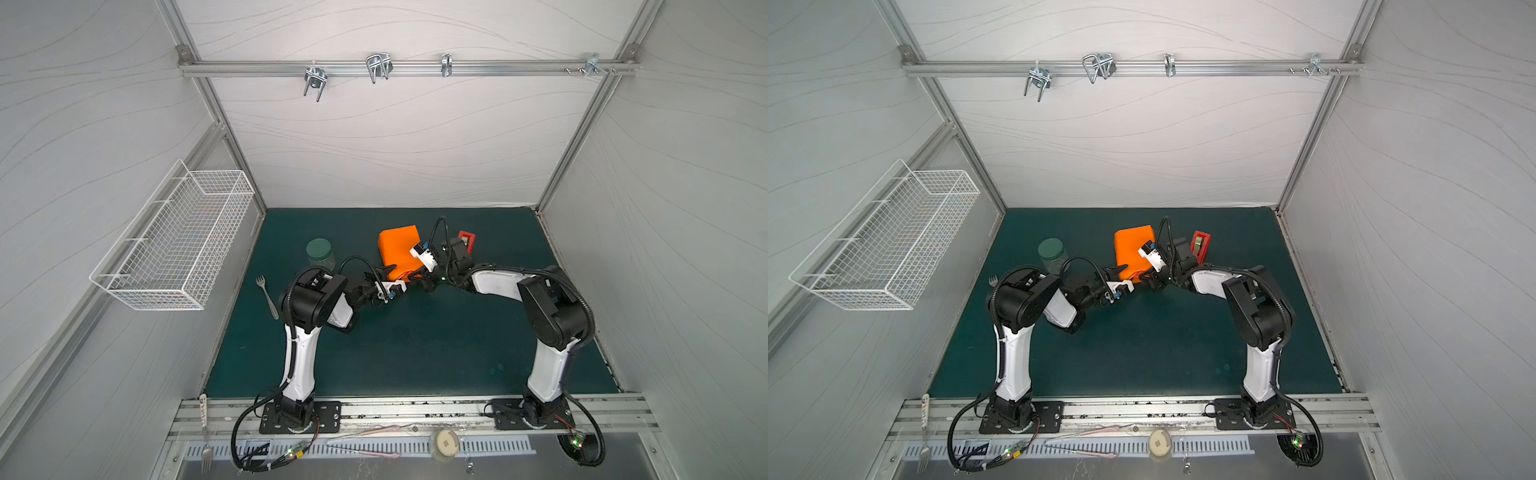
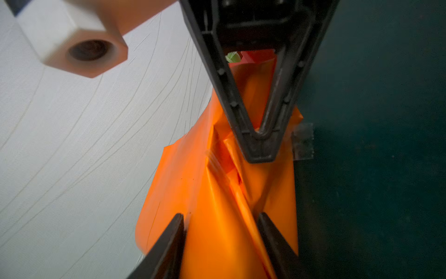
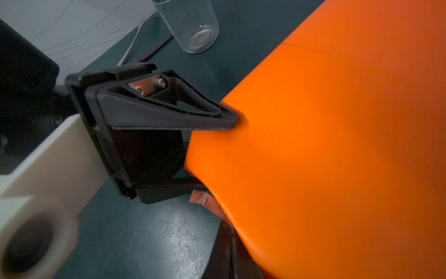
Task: Wrap a gift box in wrapping paper
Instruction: Stick the wrapping paper to the gift box.
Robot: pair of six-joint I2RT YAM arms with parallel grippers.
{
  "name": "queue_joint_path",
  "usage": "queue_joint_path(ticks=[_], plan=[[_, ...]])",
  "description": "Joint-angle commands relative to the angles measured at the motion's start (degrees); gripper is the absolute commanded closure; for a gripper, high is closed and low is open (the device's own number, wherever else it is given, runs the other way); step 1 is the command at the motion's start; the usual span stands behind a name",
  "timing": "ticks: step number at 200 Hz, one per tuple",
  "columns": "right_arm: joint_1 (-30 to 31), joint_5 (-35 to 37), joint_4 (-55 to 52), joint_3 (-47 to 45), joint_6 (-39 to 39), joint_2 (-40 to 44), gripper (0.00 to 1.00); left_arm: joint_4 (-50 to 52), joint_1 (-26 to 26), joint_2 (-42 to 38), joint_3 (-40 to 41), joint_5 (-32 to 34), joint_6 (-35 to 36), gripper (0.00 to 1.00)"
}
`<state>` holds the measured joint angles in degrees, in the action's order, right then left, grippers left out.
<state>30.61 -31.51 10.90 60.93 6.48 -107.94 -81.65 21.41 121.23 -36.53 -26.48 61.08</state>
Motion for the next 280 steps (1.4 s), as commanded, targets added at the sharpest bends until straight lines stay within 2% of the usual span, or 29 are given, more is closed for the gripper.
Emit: queue_joint_path(ticks=[1,26,107,158,223,259,280], plan=[[-0.48,0.47,-1.10,1.64,-2.46,-0.58,1.00,0.96,-0.23,1.65,-0.44,0.20,0.33,0.49],[-1.01,1.25,-1.93,2.26,-5.65,-0.95,1.00,0.96,-0.22,1.63,-0.38,0.20,0.25,0.49],[-1.29,2.28,-6.08,5.23,-16.93,-2.57,0.83,0.92,-0.27,1.39,-0.38,0.12,0.35,0.49],[-1.43,5.75,-9.19,5.87,-21.59,-2.36,0.77,0.92,-0.25,1.34,-0.43,0.06,0.21,0.49],[-1.63,6.59,-12.85,7.01,-25.09,-2.10,0.67,0.98,-0.21,1.42,-0.56,0.09,0.12,0.49],[-1.77,6.26,-13.85,6.56,-23.37,-1.00,0.64,0.96,-0.23,1.34,-0.56,0.16,0.17,0.49],[-2.22,6.59,-14.38,5.79,-22.10,-0.16,0.57,0.98,-0.23,1.44,-0.56,0.21,0.09,0.49]])
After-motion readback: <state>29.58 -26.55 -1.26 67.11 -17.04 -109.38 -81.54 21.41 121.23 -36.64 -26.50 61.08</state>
